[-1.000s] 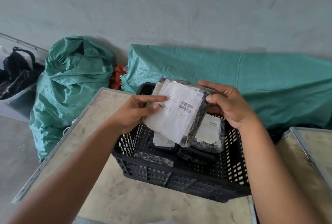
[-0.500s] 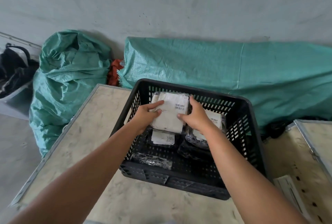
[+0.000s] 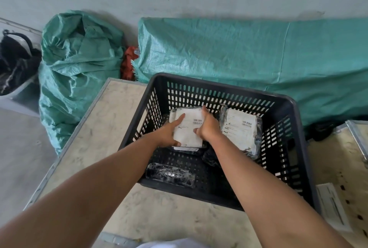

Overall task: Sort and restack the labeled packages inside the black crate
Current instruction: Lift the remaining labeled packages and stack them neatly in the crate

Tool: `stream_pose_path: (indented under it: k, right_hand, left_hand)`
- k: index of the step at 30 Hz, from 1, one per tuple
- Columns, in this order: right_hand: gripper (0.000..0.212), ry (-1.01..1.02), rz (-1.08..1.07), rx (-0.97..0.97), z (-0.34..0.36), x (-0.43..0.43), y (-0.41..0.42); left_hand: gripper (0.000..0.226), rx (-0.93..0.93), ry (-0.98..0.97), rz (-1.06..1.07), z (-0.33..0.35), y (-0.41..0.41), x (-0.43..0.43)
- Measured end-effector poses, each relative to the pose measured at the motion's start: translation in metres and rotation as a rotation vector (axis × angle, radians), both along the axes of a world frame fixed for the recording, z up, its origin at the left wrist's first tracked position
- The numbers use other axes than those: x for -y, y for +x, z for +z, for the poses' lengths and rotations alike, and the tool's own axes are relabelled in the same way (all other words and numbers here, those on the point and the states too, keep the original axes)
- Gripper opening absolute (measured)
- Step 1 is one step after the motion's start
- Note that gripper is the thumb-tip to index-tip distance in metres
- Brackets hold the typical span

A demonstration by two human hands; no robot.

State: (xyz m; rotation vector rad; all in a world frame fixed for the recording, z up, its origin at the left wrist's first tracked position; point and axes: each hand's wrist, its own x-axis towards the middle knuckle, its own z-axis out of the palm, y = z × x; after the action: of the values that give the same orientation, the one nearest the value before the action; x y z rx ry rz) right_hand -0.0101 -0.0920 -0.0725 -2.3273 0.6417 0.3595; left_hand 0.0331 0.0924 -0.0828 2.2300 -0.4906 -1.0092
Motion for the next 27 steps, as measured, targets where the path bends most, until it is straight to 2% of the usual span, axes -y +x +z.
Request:
stream_pose_path:
  k: [3, 7, 10, 16, 22, 27]
  right_hand:
    - [0.117, -0.028, 0.035, -0.172, 0.002, -0.003, 0.007]
    - [0.115, -0.013, 0.093, -0.289, 0.002, -0.007, 0.010]
    - [0.121, -0.012, 0.113, -0.344, 0.005, -0.006, 0.010]
    - [0.123, -0.032, 0.094, -0.290, 0.005, -0.013, 0.003]
    - [0.102, -0.129, 0.146, -0.225, 0.011, -0.021, -0.013]
    - [0.112, -0.137, 0.225, -0.138, 0.023, -0.023, -0.030]
  left_hand:
    - [0.123, 0.130, 0.112, -0.064, -0.010, 0.001, 0.004]
    - [0.117, 0.122, 0.172, -0.103, -0.016, 0.002, 0.006]
    - [0.114, 0.130, 0.190, -0.102, -0.015, 0.001, 0.008]
    - [0.110, 0.158, 0.243, -0.071, -0.010, -0.002, 0.013]
    - [0.108, 0.168, 0.234, -0.046, -0.006, -0.006, 0.009]
    - [0.100, 0.183, 0.277, -0.097, 0.023, -0.004, -0.001]
